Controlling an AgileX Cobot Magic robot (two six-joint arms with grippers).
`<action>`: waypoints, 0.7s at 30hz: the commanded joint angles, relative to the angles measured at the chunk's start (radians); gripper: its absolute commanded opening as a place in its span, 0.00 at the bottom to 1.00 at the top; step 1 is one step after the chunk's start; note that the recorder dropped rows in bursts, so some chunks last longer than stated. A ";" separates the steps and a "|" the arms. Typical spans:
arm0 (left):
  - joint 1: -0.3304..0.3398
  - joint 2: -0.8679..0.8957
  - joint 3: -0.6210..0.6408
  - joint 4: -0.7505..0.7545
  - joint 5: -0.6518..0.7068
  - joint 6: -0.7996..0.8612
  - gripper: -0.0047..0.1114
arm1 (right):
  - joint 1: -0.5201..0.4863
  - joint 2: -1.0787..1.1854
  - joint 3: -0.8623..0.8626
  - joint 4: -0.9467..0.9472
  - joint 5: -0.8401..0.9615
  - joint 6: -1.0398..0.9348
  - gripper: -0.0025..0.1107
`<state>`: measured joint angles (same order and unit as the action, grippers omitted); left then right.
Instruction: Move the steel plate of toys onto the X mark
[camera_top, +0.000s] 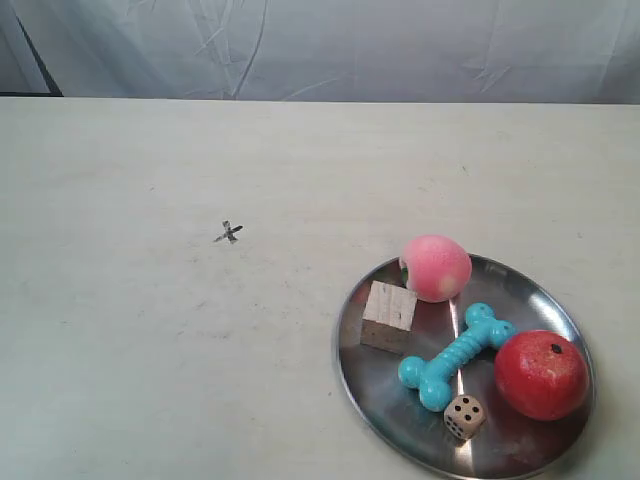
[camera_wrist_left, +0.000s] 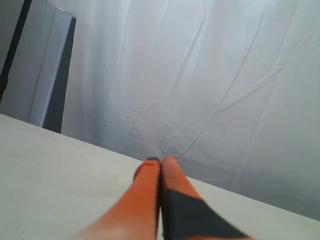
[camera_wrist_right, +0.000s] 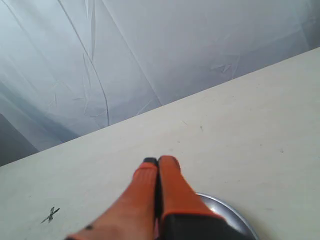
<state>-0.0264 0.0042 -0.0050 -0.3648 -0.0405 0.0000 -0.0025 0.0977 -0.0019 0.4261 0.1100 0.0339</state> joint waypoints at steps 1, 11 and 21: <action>-0.005 -0.004 0.005 -0.007 -0.044 -0.009 0.04 | 0.003 -0.006 0.002 -0.002 -0.010 -0.003 0.01; -0.006 -0.004 0.005 -0.091 -0.012 -0.203 0.04 | 0.003 -0.006 0.002 -0.002 -0.015 -0.003 0.01; -0.006 0.016 -0.220 0.008 -0.022 -0.203 0.04 | 0.003 -0.006 -0.019 0.534 -0.120 0.239 0.01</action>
<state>-0.0264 0.0042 -0.1380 -0.4050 -0.0330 -0.2013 -0.0025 0.0977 -0.0019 0.8149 0.0132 0.2247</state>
